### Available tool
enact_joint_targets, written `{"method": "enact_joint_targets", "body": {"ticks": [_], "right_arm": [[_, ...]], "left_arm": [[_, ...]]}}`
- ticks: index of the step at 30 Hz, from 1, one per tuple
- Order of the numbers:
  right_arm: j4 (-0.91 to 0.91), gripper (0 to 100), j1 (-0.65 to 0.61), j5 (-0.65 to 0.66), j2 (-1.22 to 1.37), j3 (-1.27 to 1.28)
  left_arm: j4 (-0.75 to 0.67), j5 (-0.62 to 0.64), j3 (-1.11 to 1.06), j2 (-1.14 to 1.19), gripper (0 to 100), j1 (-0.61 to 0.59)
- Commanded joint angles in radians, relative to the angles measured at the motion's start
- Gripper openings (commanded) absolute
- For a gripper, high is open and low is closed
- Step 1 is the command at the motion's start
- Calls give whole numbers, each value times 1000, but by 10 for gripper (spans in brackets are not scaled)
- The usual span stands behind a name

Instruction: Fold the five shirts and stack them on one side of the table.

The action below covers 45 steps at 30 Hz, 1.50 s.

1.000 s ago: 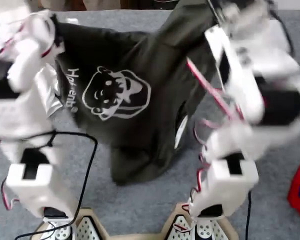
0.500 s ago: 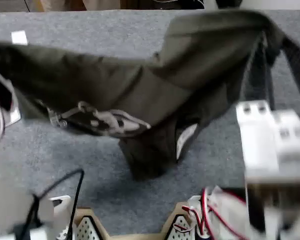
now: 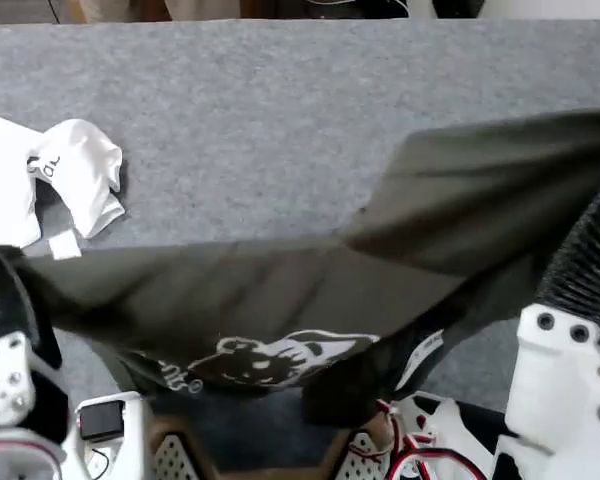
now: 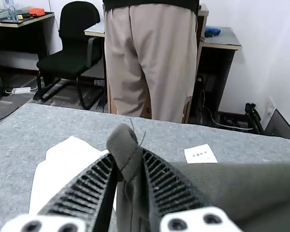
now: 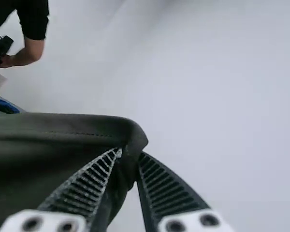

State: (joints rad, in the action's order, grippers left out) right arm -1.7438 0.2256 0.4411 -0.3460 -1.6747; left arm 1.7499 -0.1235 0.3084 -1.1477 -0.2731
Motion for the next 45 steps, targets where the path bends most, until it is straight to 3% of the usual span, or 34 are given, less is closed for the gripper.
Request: {"method": "enact_joint_targets", "body": {"ticks": [1, 7, 12, 16, 21, 27, 31, 36, 41, 45], "right_arm": [[26, 5, 45, -32, -4, 8], [68, 5, 73, -143, -62, 10], [227, 5, 73, -181, -70, 90], [442, 5, 73, -198, -74, 228], [709, 5, 73, -196, -73, 346], [779, 6, 4, -190, -74, 386], [677, 6, -48, -190, -76, 386], [347, 6, -137, -114, -76, 383], [63, 5, -205, -57, -76, 381], [-35, 5, -205, -58, -90, 380]], "left_arm": [[9, -2, -26, -35, 19, -11], [9, 71, 14, -45, 19, -87], [-66, 68, 41, -41, 19, -163], [-206, 68, 40, -36, 19, -190], [-256, 68, -6, -44, 19, -190], [-253, 66, -107, -47, 20, -192], [-253, 66, -158, -85, 20, -192], [-262, 61, -290, -206, 20, -190], [-262, -29, -390, -303, 20, -190], [-262, -31, -394, -326, 19, -190]]}}
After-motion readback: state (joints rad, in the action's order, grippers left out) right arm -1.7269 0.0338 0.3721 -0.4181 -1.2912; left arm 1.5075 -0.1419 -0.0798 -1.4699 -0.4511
